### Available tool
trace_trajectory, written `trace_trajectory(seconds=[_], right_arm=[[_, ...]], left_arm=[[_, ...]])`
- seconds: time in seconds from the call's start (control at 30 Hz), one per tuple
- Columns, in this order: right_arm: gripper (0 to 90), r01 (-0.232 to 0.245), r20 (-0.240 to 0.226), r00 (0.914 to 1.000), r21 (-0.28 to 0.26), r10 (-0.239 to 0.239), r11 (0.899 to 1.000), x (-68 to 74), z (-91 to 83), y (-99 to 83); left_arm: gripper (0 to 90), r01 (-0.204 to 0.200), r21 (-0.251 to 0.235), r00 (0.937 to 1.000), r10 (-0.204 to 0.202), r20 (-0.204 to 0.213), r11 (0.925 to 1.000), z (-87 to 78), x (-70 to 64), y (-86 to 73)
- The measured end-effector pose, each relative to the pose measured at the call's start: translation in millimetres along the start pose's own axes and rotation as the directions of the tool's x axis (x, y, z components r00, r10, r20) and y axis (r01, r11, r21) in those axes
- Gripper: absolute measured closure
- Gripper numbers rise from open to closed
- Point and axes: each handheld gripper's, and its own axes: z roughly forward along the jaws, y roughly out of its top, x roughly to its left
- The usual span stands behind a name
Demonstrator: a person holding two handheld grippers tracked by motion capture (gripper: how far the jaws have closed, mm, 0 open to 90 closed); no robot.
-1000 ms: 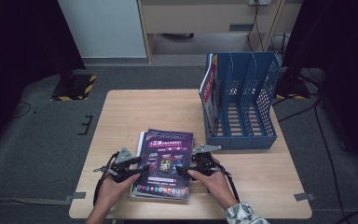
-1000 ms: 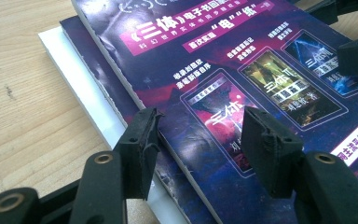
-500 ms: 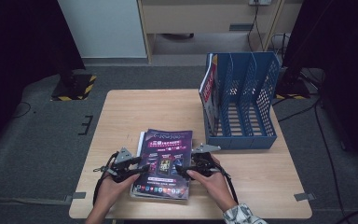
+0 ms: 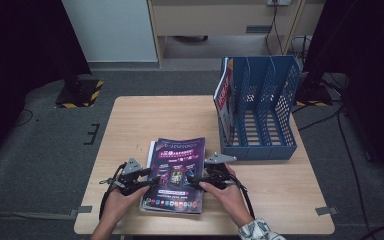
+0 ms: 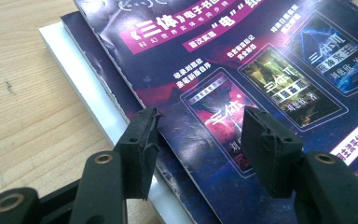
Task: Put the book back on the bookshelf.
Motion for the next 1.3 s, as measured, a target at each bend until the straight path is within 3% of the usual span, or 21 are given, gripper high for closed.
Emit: trace_trajectory(seconds=[0.53,1.3], right_arm=[[13.9,0.013,-0.013,0.9998,-0.021,-0.013,1.0,4.7,-1.6,7.2],[14.3,0.024,-0.014,0.9996,0.005,-0.024,1.0,9.2,2.6,27.7]], left_arm=[[45.6,0.004,0.002,1.0,-0.004,-0.002,1.0,-0.8,0.2,-0.4],[45.6,0.005,0.002,1.0,-0.005,-0.002,1.0,-1.2,0.7,-0.8]])
